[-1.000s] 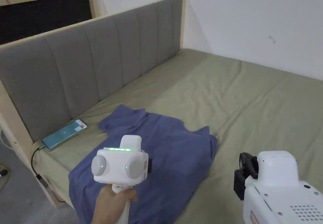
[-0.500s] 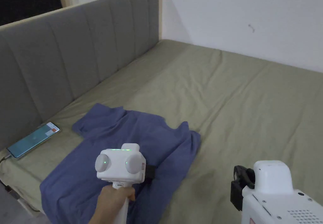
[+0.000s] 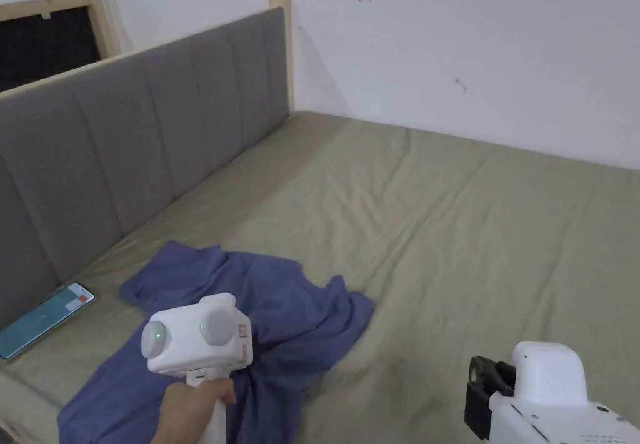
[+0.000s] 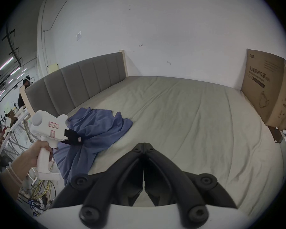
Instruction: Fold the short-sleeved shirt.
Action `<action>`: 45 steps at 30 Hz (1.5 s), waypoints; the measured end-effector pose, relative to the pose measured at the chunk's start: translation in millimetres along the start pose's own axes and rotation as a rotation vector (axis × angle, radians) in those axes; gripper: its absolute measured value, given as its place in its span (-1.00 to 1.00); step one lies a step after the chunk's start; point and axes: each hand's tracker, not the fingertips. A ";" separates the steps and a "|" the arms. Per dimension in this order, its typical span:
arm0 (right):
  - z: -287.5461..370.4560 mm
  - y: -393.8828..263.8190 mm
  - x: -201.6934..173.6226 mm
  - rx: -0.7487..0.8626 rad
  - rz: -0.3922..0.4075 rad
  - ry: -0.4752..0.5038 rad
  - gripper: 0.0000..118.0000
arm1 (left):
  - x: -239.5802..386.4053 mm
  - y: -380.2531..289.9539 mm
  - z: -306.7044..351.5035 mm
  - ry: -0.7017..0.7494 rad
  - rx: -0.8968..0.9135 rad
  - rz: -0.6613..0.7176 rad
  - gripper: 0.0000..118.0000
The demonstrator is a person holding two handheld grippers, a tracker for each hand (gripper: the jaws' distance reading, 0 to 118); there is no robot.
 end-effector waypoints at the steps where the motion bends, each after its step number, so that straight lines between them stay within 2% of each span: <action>1: 3.6 1.4 4.1 0.008 -0.008 -0.005 -1.00 | 1.4 4.6 10.5 -0.022 0.007 0.021 -1.00; 4: 19.3 6.8 18.2 0.040 -0.039 -0.035 -1.00 | 18.4 22.5 53.7 -0.098 0.092 0.027 -1.00; 8: 40.6 12.2 37.6 0.088 -0.091 -0.075 -1.00 | 73.9 37.0 103.5 -0.183 0.200 -0.116 -1.00; 14: 83.7 19.9 75.5 0.172 -0.153 -0.180 -1.00 | 199.9 28.7 188.6 -0.487 0.324 -0.327 -1.00; 17: 115.7 21.8 100.5 0.223 -0.177 -0.260 -1.00 | 258.3 4.6 229.1 -0.723 0.344 -0.421 -1.00; 20: 152.2 19.4 130.2 0.273 -0.222 -0.360 -1.00 | 309.5 -28.4 250.2 -0.853 0.360 -0.555 -1.00; 23: 187.6 10.1 160.8 0.311 -0.276 -0.456 -1.00 | 355.7 -65.5 244.6 -0.840 0.304 -0.650 -1.00; 26: 212.6 -7.8 189.1 0.303 -0.313 -0.557 -1.00 | 389.5 -115.2 178.7 -0.871 0.074 -0.654 -1.00; 28: 221.1 -25.2 207.8 0.275 -0.354 -0.615 -1.00 | 412.4 -166.2 124.2 -0.728 0.002 -0.775 -1.00; 30: 222.5 -41.9 222.9 0.228 -0.409 -0.640 -1.00 | 421.8 -211.1 76.6 -0.653 -0.104 -0.889 -0.97; 33: 217.0 -66.2 238.8 0.163 -0.486 -0.655 -1.00 | 422.0 -261.1 27.7 -0.589 -0.269 -0.989 -0.60; 34: 214.2 -72.2 242.3 0.142 -0.498 -0.655 -1.00 | 419.8 -270.5 19.3 -0.549 -0.277 -0.980 -0.49; 35: 210.5 -76.1 244.9 0.127 -0.498 -0.654 -1.00 | 414.1 -273.6 16.8 -0.573 -0.266 -0.967 -0.38; 36: 206.0 -78.7 246.4 0.108 -0.496 -0.657 -1.00 | 409.0 -271.2 20.8 -0.614 -0.259 -0.960 0.05; 37: 202.9 -80.4 247.1 0.097 -0.490 -0.656 -1.00 | 407.8 -267.0 28.4 -0.668 -0.241 -0.932 0.21; 38: 199.6 -80.6 246.6 0.090 -0.481 -0.652 -1.00 | 409.4 -261.1 34.3 -0.653 -0.252 -0.929 0.37; 39: 195.8 -80.0 245.8 0.083 -0.475 -0.650 -1.00 | 410.5 -251.2 43.8 -0.633 -0.263 -0.933 0.63; 40: 192.6 -78.1 244.6 0.079 -0.472 -0.643 -1.00 | 408.0 -244.0 49.9 -0.634 -0.256 -0.931 0.77; 45: 180.8 -67.9 227.3 0.074 -0.419 -0.575 -1.00 | 366.7 -189.5 98.4 -0.704 -0.094 -0.763 0.75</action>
